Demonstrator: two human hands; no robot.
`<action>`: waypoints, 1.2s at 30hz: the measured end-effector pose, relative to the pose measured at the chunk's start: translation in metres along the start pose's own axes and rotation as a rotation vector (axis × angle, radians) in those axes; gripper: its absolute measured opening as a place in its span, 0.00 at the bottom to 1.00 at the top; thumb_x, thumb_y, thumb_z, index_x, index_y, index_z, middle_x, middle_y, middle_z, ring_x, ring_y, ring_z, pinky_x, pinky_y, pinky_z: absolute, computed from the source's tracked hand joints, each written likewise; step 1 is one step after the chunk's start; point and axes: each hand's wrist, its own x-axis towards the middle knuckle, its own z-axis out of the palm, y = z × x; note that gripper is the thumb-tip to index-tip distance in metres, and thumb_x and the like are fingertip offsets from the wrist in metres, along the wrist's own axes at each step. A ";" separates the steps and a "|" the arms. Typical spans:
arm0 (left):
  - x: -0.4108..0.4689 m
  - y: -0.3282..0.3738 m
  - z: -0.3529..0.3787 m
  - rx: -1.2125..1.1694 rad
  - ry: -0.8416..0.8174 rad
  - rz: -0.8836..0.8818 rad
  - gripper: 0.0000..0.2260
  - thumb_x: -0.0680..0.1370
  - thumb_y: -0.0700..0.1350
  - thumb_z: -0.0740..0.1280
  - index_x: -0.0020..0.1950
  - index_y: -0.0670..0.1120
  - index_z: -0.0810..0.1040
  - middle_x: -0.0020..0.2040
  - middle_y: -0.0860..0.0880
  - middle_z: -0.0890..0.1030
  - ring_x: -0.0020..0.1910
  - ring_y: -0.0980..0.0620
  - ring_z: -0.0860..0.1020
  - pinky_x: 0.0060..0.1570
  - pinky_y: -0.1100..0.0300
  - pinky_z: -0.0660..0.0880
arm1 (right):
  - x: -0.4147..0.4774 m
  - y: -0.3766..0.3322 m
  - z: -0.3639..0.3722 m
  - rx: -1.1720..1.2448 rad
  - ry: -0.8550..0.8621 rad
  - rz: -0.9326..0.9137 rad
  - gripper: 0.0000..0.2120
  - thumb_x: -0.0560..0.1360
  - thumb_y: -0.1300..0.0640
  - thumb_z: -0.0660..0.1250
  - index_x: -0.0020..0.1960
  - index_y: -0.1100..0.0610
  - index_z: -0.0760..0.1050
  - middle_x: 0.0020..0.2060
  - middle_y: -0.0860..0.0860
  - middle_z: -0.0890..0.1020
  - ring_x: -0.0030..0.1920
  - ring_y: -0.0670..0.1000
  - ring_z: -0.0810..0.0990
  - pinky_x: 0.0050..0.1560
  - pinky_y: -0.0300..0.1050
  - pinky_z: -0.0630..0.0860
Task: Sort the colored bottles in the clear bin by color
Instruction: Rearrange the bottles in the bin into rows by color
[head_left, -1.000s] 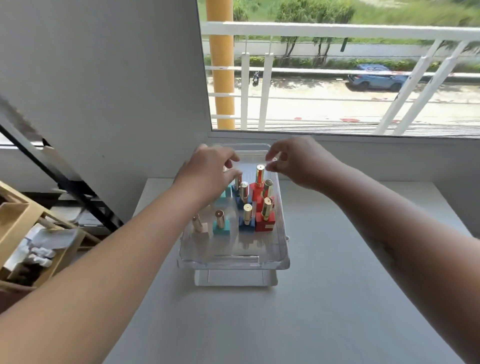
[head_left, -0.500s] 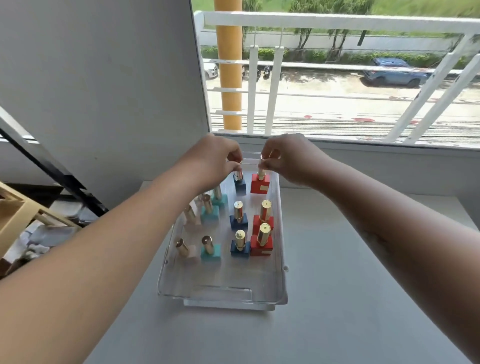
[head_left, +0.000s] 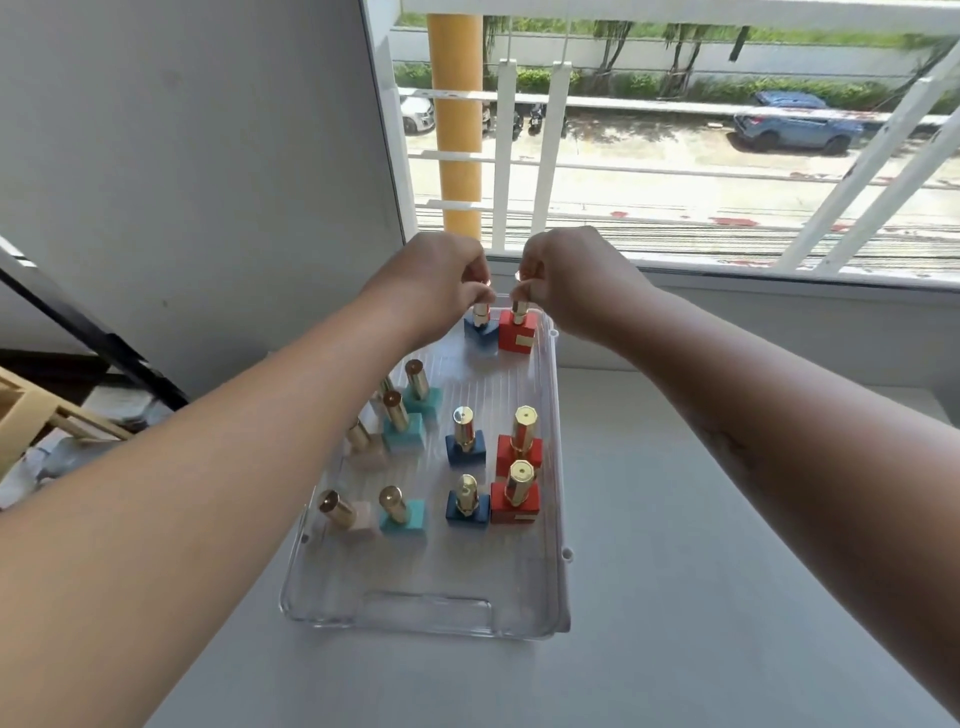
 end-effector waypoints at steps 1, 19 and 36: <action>0.000 0.000 0.000 0.014 0.009 -0.010 0.07 0.76 0.49 0.71 0.49 0.47 0.80 0.47 0.50 0.79 0.47 0.49 0.77 0.45 0.56 0.73 | 0.000 0.000 0.000 -0.004 -0.001 -0.003 0.11 0.76 0.54 0.68 0.55 0.59 0.78 0.52 0.57 0.81 0.49 0.57 0.79 0.49 0.49 0.77; -0.011 0.004 0.017 -0.187 0.173 -0.143 0.14 0.73 0.51 0.74 0.52 0.43 0.79 0.45 0.48 0.80 0.45 0.49 0.78 0.46 0.55 0.77 | -0.006 0.001 0.006 0.009 0.010 -0.012 0.13 0.76 0.53 0.67 0.57 0.60 0.75 0.51 0.57 0.81 0.49 0.57 0.79 0.51 0.51 0.78; -0.103 -0.001 -0.025 -0.235 -0.165 0.067 0.09 0.69 0.57 0.73 0.48 0.61 0.79 0.42 0.67 0.77 0.41 0.71 0.74 0.36 0.68 0.66 | -0.104 -0.002 -0.013 0.146 -0.177 -0.134 0.11 0.75 0.46 0.66 0.55 0.48 0.80 0.46 0.40 0.79 0.47 0.44 0.78 0.43 0.36 0.70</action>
